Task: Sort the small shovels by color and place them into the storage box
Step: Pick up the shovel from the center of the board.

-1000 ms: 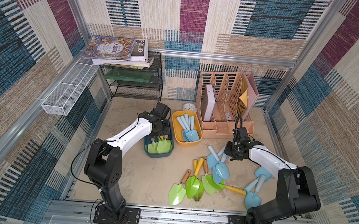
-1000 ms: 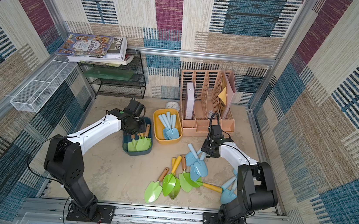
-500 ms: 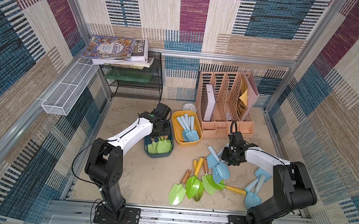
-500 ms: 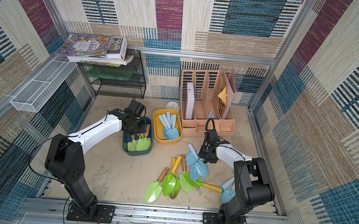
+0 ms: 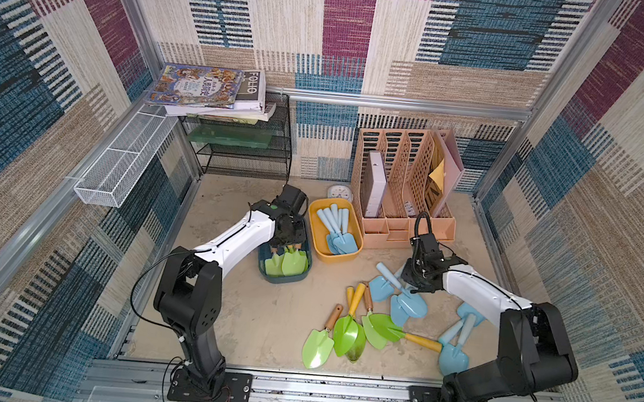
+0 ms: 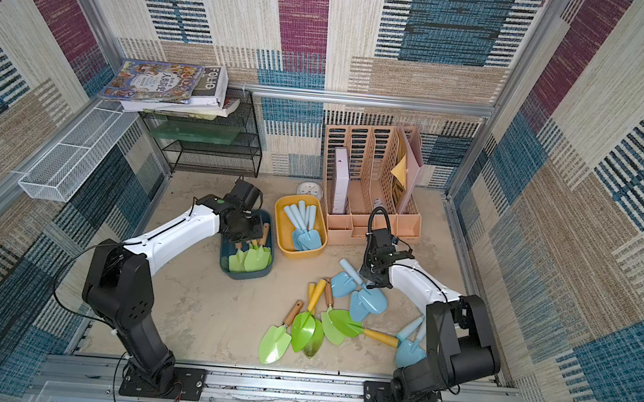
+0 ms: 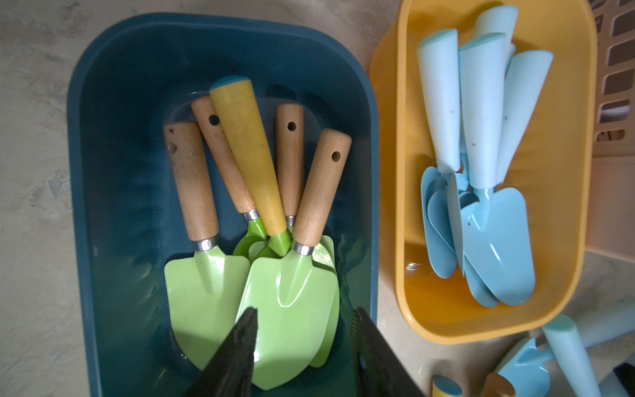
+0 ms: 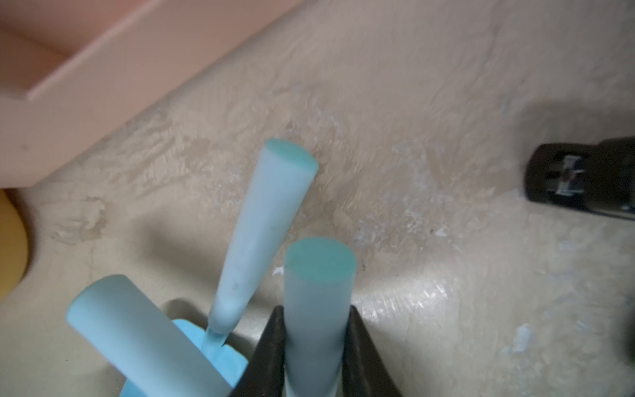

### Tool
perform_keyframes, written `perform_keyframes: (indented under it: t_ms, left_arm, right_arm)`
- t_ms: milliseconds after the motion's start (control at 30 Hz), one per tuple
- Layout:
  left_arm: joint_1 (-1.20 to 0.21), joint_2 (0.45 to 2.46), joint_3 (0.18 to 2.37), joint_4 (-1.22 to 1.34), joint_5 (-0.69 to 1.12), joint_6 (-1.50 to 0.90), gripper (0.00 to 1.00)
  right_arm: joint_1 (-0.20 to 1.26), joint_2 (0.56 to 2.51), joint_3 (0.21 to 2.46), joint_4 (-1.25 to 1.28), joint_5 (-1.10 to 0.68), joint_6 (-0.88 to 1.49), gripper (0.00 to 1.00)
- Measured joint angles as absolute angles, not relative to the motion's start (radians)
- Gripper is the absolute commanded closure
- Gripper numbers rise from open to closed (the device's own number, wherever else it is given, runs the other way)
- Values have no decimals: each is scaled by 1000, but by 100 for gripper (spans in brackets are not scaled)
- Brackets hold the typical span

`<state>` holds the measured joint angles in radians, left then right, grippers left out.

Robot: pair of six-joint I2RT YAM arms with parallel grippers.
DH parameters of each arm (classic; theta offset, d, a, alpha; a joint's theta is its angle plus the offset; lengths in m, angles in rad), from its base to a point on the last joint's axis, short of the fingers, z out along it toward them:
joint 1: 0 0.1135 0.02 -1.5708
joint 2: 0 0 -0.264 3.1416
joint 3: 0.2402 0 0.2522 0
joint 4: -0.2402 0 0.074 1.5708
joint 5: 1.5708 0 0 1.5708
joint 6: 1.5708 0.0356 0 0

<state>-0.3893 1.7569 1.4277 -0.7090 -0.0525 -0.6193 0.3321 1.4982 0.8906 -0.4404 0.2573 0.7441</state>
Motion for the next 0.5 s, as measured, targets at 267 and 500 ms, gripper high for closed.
perform_keyframes:
  t_ms: [267,500]
  left_arm:
    - [-389,1764,1428,-709,-49,-620,54]
    - [-389,1768,1428,-709,-47,-620,54]
  right_arm:
    - [429,1528,937,-524,492,781,86]
    - [530,1666,1029,-659,728,838,88]
